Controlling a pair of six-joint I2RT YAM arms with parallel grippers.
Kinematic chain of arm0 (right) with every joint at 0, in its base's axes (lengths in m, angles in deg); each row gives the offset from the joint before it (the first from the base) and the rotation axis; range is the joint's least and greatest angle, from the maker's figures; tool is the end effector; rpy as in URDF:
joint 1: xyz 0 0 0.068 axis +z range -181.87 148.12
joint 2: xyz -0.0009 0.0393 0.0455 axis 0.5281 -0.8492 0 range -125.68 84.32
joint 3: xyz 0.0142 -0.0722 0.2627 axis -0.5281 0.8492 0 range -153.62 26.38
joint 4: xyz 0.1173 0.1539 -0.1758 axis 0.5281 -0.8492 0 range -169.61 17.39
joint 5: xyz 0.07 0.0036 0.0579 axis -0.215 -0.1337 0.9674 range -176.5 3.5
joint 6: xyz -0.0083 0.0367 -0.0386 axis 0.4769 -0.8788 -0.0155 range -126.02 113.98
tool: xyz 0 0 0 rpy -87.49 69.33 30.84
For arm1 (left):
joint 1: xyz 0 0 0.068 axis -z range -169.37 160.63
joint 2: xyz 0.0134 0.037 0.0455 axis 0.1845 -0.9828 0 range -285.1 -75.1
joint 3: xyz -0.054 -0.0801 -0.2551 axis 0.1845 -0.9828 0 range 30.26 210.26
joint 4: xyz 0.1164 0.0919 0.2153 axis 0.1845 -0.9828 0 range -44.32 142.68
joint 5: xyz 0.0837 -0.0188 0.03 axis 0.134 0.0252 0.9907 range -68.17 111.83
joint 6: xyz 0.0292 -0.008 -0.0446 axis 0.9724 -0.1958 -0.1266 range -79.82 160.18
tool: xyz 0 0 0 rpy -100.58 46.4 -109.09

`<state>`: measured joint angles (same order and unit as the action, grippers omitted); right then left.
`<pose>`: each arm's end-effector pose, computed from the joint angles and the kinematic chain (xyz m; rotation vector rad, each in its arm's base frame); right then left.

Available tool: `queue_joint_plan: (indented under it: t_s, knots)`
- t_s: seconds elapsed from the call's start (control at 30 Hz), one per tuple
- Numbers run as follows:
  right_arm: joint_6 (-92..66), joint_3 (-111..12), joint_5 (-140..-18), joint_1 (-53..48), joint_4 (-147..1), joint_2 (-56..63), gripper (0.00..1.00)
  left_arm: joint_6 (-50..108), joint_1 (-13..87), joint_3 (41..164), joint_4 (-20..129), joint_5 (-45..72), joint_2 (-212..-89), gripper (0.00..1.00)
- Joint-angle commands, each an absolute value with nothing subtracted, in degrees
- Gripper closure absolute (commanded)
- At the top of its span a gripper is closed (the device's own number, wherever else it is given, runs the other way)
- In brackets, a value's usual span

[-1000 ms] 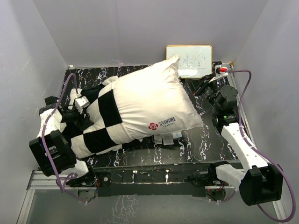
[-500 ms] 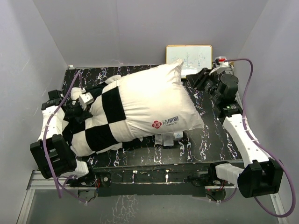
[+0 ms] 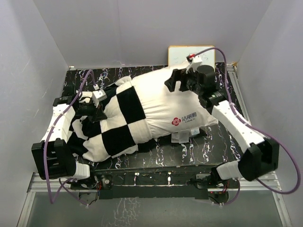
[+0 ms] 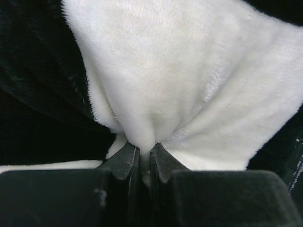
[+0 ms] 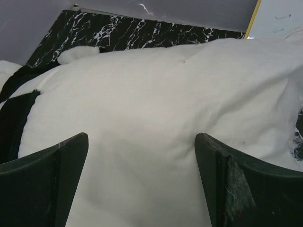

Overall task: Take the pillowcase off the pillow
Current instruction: Remove the pillow from the pillowcase.

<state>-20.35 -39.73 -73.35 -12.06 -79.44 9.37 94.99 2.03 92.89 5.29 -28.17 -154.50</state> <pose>0.2865 0.1117 0.3607 -0.2534 1.8664 0.6245 0.2666 0.0128 0.2726 1.1025 1.9718 -0.6203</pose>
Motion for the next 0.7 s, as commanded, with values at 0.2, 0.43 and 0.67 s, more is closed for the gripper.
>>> queue_joint_plan:
  t_s: [0.2,0.43,0.67]
  knots:
    - [-10.67,-62.96,-93.84,-2.02,-90.10,-9.94,0.02,87.26,12.48,89.87,4.12,-31.01,-150.48,1.00]
    - [-9.53,-51.93,-92.96,-1.86,-91.73,-10.45,0.02,87.71,14.60,87.34,7.41,-27.51,-151.23,1.00]
    - [-14.47,-40.86,-86.50,-7.86,-90.25,-14.65,0.21,91.07,13.94,94.53,1.70,-21.04,-153.19,0.50]
